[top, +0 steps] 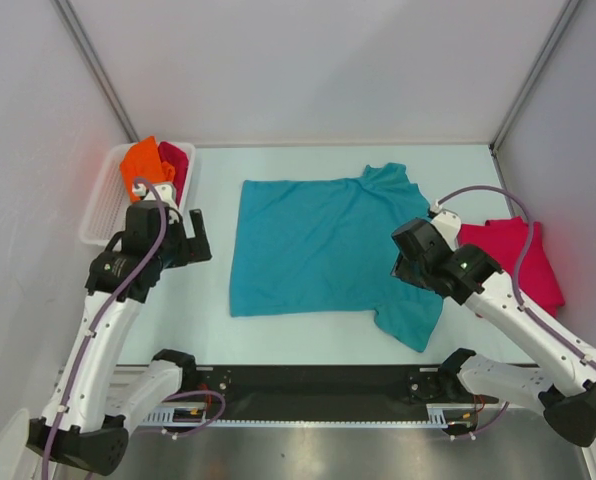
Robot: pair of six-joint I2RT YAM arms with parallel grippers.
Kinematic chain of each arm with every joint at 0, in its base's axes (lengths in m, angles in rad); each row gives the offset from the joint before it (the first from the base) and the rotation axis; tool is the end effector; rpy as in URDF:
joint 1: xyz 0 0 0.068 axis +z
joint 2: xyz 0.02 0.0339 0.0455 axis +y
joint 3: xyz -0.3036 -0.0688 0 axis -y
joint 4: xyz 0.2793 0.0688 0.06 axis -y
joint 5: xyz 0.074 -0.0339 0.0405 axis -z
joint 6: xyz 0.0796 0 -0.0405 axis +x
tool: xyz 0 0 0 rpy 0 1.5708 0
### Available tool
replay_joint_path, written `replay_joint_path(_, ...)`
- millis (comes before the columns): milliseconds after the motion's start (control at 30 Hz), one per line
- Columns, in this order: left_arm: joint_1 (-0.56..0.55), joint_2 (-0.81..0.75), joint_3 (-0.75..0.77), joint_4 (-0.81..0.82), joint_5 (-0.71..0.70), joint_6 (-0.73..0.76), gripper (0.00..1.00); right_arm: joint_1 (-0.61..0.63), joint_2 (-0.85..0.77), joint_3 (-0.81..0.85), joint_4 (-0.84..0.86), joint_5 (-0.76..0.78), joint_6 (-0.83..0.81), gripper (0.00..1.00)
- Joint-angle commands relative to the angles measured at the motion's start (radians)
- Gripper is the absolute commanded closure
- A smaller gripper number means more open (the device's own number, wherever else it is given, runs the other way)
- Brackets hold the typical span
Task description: Fold and stack the t-shirts
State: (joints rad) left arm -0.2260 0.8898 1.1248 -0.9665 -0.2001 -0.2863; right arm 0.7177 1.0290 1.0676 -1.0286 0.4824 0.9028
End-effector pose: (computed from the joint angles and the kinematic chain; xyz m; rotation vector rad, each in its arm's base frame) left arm 0.1981 -0.0293 0.3712 -0.1710 2.2784 -0.0364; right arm 0.1896 0.1165 0.3235 0.3977 2.3748 0.1127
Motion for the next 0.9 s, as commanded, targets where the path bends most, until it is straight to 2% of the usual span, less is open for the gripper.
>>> replay_joint_path(0,0.059,0.029,-0.023,0.078,0.131,-0.004,0.00,-0.038,0.003,-0.017,0.018,-0.056,-0.034,0.54)
replay_joint_path(233,0.071,0.210,-0.014,0.140,0.217,-0.080,0.00,-0.110,0.003,-0.063,0.044,-0.119,-0.088,0.46)
replay_joint_path(367,0.071,0.265,-0.042,0.190,0.324,-0.100,0.01,-0.179,0.005,-0.123,0.091,-0.275,-0.123,0.46)
replay_joint_path(467,0.051,0.238,-0.129,0.228,0.343,-0.146,0.04,-0.199,0.013,-0.176,0.111,-0.343,-0.122,0.47)
replay_joint_path(667,-0.100,0.164,-0.350,0.293,0.338,-0.260,0.05,-0.190,-0.027,-0.314,0.173,-0.459,-0.067,0.49)
replay_joint_path(867,-0.174,0.100,-0.434,0.301,0.323,-0.310,0.05,-0.112,-0.141,-0.420,0.104,-0.407,0.056,0.53)
